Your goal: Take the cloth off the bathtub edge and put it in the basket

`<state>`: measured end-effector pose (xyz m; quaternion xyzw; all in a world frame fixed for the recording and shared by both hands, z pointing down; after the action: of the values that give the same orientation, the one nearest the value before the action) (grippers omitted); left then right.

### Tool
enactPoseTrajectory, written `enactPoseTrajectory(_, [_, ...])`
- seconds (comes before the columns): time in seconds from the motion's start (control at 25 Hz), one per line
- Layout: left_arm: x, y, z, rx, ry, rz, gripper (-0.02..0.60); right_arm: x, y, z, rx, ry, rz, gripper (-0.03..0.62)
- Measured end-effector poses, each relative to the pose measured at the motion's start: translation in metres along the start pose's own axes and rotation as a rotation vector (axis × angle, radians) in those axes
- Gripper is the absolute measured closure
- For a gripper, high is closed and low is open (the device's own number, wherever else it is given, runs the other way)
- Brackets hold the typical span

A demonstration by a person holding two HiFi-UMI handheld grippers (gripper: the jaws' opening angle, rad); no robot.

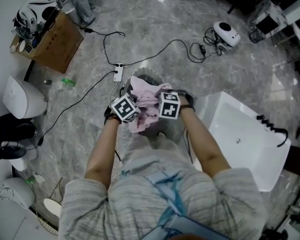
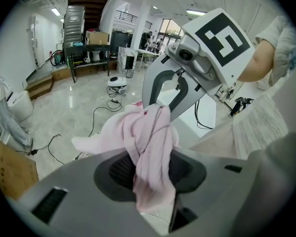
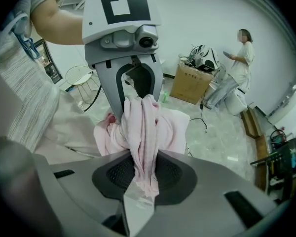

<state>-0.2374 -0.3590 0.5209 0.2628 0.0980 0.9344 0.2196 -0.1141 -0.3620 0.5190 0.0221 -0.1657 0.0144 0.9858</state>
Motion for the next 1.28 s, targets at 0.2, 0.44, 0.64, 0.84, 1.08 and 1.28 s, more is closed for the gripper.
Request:
enactPoseTrajectory(0.2, [-0.005,0.04,-0.009,-0.013,0.011,0.017,0.419,-0.014,-0.034,0.012,0.015,0.004,0.006,0.488])
enactPoseTrajectory(0.44, [-0.008,0.075,-0.014,-0.027,0.026,0.017,0.418,-0.028,-0.066,0.023,0.037,0.013,-0.003,0.488])
enactPoseTrajectory(0.64, [-0.015,0.096,-0.016,-0.033,0.033,0.013,0.417,-0.032,-0.088,0.026,0.061,0.016,-0.003,0.488])
enactPoseTrajectory(0.84, [-0.014,0.11,-0.005,-0.107,0.076,0.06,0.399,-0.032,-0.098,0.034,0.046,0.015,0.056,0.486])
enactPoseTrajectory(1.08, [-0.021,0.12,-0.006,-0.183,0.059,0.053,0.388,-0.024,-0.107,0.037,0.04,0.008,0.123,0.485])
enactPoseTrajectory(1.28, [-0.016,0.117,-0.001,-0.147,0.065,0.0,0.388,-0.021,-0.104,0.035,0.041,0.013,0.136,0.484])
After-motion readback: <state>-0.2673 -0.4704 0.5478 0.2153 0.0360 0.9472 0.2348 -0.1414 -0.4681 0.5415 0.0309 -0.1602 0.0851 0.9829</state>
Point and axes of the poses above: the fingertips, and each gripper's own axes: z forward along the fingers, y to its left, x out of its underside, the point moved 9 cm from there along -z, backward along the fingers, and after that the axes turned 2 degrees about x, right-handed, at the moved point
